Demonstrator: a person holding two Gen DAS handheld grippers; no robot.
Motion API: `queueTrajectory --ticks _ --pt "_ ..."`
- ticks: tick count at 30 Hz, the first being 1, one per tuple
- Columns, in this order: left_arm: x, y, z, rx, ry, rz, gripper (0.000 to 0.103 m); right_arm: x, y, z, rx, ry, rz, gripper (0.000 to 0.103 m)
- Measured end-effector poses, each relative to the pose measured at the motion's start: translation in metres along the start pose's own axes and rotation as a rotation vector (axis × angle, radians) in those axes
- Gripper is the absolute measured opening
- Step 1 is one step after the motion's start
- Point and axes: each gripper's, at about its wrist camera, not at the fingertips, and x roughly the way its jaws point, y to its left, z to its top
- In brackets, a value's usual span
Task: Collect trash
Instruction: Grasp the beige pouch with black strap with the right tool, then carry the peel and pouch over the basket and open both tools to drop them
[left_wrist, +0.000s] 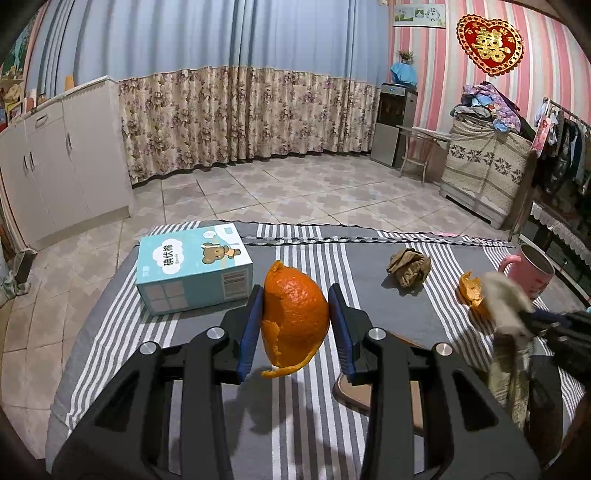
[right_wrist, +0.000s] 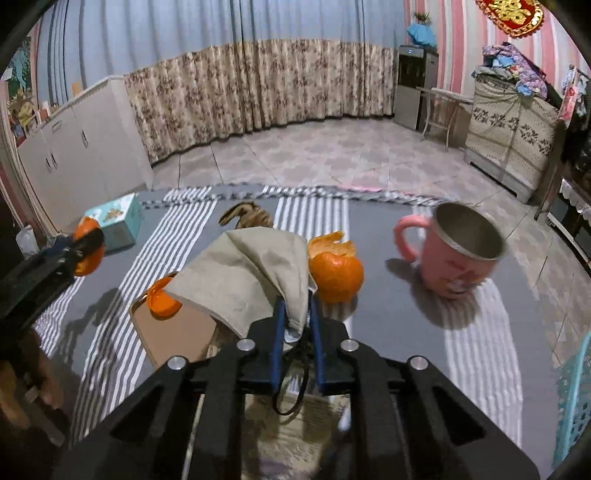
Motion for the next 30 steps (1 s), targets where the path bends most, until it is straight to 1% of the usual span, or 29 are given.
queueTrajectory --ticks 5,9,12,15,18,22,25,28,30 --pt "-0.002 -0.011 -0.004 0.041 -0.007 0.004 0.035 -0.035 -0.031 0.000 0.037 -0.045 -0.004 0.014" --pt "-0.011 -0.020 -0.001 0.049 -0.009 0.006 0.035 -0.066 -0.060 -0.001 0.009 -0.083 -0.066 0.014" --pt "-0.025 -0.035 0.003 0.062 -0.015 -0.014 0.035 -0.084 -0.081 -0.008 -0.009 -0.103 -0.112 0.014" --pt "-0.041 -0.057 0.005 0.096 -0.033 -0.018 0.035 -0.105 -0.120 -0.021 0.017 -0.124 -0.154 0.014" --pt "-0.054 -0.079 0.008 0.104 -0.044 -0.049 0.035 -0.123 -0.161 -0.036 0.068 -0.131 -0.188 0.014" --pt "-0.068 -0.116 0.008 0.116 -0.055 -0.092 0.035 -0.145 -0.209 -0.055 0.116 -0.149 -0.254 0.014" --pt "-0.074 -0.153 0.004 0.134 -0.055 -0.136 0.035 -0.161 -0.247 -0.070 0.163 -0.163 -0.305 0.014" --pt "-0.078 -0.197 -0.001 0.170 -0.055 -0.187 0.035 -0.173 -0.288 -0.086 0.227 -0.174 -0.352 0.014" --pt "-0.082 -0.235 -0.005 0.203 -0.053 -0.234 0.035 -0.176 -0.310 -0.095 0.273 -0.177 -0.378 0.014"
